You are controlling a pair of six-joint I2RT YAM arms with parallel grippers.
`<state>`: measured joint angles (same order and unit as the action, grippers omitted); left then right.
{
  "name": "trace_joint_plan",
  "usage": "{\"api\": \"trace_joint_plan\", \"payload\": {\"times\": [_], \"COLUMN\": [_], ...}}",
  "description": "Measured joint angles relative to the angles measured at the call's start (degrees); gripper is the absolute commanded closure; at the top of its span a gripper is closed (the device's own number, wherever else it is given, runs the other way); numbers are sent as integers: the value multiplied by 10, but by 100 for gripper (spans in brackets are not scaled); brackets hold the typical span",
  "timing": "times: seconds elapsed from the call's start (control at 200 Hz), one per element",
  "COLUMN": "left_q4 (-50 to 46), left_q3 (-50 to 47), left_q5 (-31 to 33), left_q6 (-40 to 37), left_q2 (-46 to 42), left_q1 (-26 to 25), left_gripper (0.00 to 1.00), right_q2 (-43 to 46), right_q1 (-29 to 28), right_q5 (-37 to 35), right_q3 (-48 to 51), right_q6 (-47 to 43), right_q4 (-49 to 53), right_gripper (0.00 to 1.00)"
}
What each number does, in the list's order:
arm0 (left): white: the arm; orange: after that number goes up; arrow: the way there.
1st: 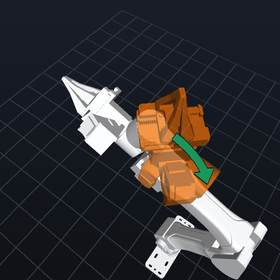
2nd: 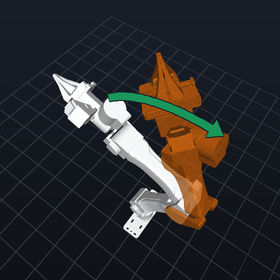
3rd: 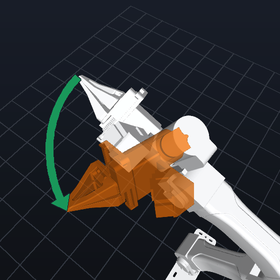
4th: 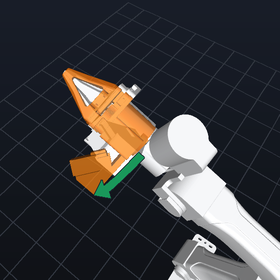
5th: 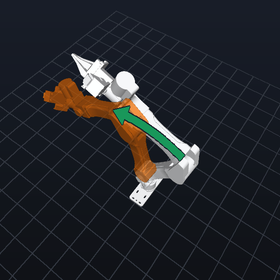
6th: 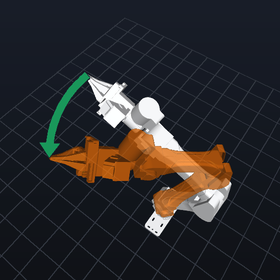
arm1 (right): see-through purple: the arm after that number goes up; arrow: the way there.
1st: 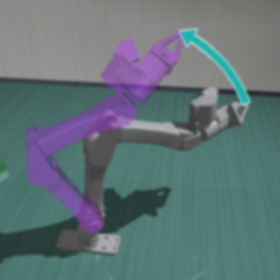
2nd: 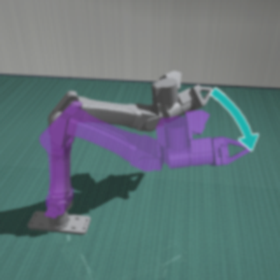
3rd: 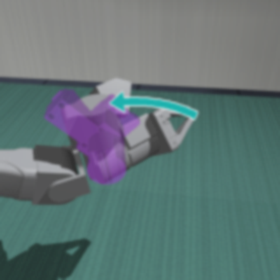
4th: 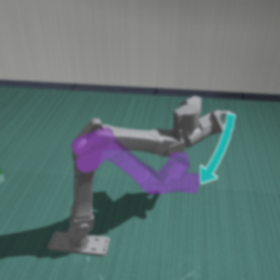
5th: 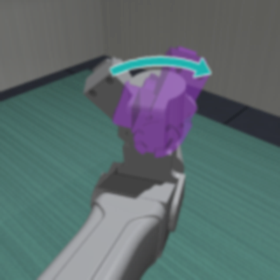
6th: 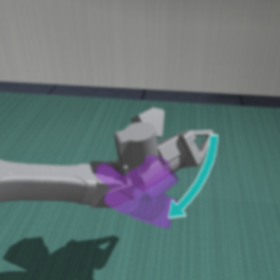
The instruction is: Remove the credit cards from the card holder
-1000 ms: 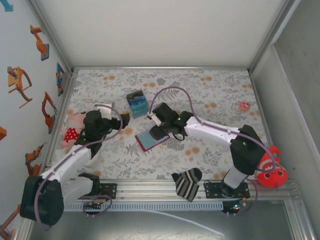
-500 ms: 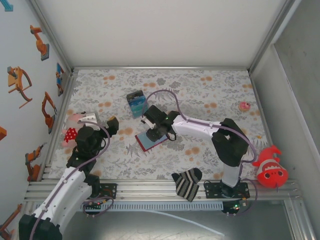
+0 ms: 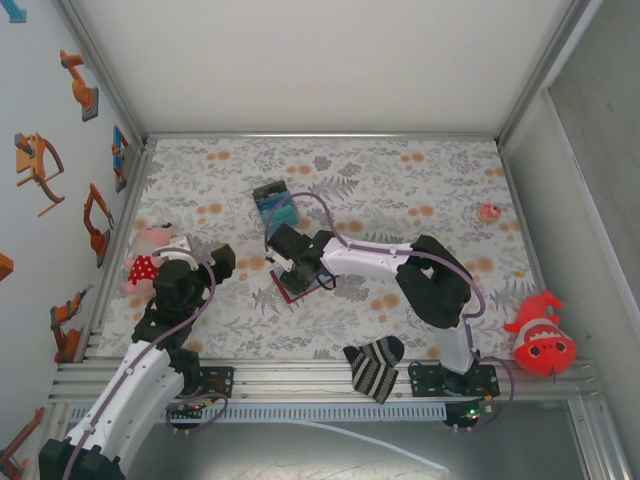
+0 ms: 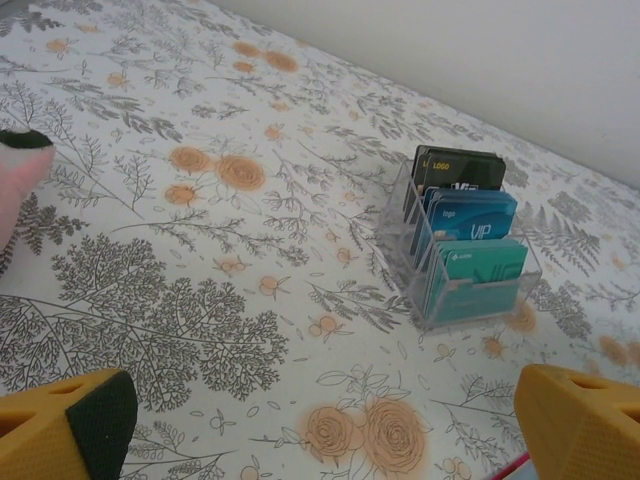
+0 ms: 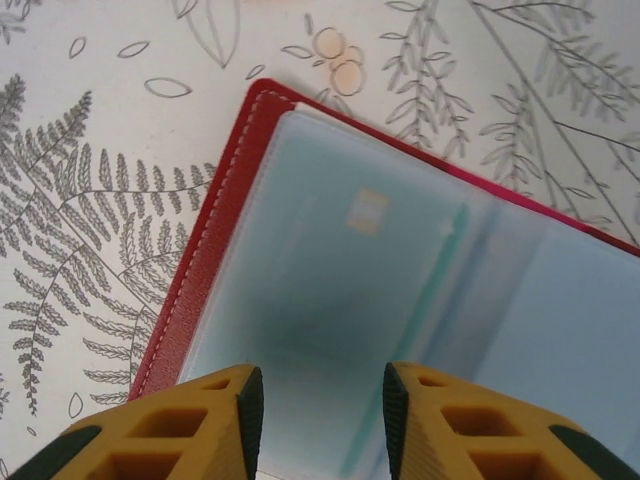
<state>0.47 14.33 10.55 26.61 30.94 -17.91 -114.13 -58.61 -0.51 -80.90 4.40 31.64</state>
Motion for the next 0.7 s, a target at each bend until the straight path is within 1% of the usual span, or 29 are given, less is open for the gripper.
{"api": "trace_joint_plan", "payload": {"times": [0.135, 0.245, 0.471, 0.696], "left_q4": [-6, -14, -23, -27], "left_q3": [0, 0, 0, 0], "left_q5": [6, 14, 24, 22], "left_q6": [4, 8, 8, 8], "left_q2": [2, 4, 4, 7], "left_q1": [0, 0, 0, 0], "left_gripper": [3, 3, 3, 3], "right_q2": [-10, -19, -30, -35], "right_q1": [-1, -1, -1, -2], "right_q5": [16, 29, 41, 37], "right_q3": [-13, -22, -22, -22], "right_q6": [-1, 1, 1, 1], "right_q4": [11, 11, 12, 11], "right_gripper": [45, 41, 38, 40]}}
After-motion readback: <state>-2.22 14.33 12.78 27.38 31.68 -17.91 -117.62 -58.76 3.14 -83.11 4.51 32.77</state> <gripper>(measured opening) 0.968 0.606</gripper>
